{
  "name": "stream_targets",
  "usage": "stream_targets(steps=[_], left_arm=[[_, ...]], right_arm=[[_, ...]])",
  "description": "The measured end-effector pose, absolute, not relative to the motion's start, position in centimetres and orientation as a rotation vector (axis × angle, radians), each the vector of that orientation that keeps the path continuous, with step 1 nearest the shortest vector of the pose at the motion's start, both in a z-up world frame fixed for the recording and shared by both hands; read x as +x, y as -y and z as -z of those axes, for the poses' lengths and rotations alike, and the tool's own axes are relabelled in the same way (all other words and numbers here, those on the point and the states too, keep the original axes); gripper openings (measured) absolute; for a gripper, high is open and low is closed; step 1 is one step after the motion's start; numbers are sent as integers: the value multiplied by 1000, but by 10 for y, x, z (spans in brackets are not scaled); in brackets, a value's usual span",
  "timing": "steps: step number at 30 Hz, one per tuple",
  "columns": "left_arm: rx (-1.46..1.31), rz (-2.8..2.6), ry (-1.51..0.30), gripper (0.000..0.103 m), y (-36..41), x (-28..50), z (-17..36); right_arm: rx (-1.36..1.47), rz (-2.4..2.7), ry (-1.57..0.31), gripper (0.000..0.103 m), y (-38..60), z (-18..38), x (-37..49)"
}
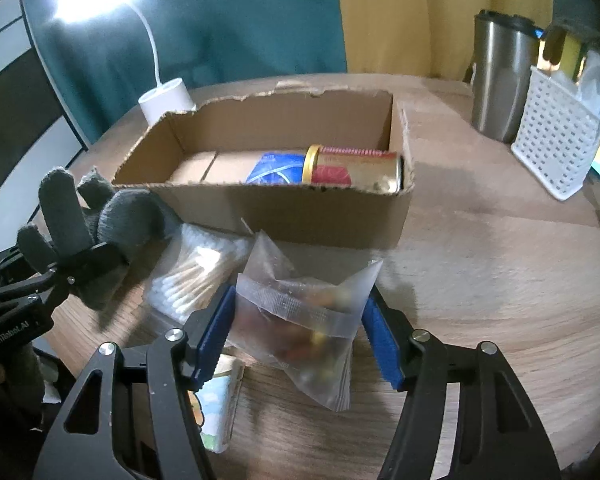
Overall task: Organize objects
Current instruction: 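Lift the glove with the left gripper while the right gripper grasps the clear snack bag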
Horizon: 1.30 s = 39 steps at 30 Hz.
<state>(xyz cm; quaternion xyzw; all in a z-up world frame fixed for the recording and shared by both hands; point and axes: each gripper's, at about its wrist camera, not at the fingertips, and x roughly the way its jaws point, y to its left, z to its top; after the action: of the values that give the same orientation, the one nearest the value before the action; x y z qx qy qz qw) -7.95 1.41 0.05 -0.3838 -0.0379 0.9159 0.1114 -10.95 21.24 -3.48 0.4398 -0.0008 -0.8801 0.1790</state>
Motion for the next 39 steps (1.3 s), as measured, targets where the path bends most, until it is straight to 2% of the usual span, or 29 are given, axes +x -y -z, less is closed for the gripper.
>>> stream_targets(steps=[21, 39], left_arm=[[-969, -2742, 117, 35, -12, -83, -47], [-949, -2753, 117, 35, -16, -113, -57]], right_arm=[[1088, 2536, -7, 66, -213, -12, -110], [1046, 2550, -2, 66, -217, -24, -128]])
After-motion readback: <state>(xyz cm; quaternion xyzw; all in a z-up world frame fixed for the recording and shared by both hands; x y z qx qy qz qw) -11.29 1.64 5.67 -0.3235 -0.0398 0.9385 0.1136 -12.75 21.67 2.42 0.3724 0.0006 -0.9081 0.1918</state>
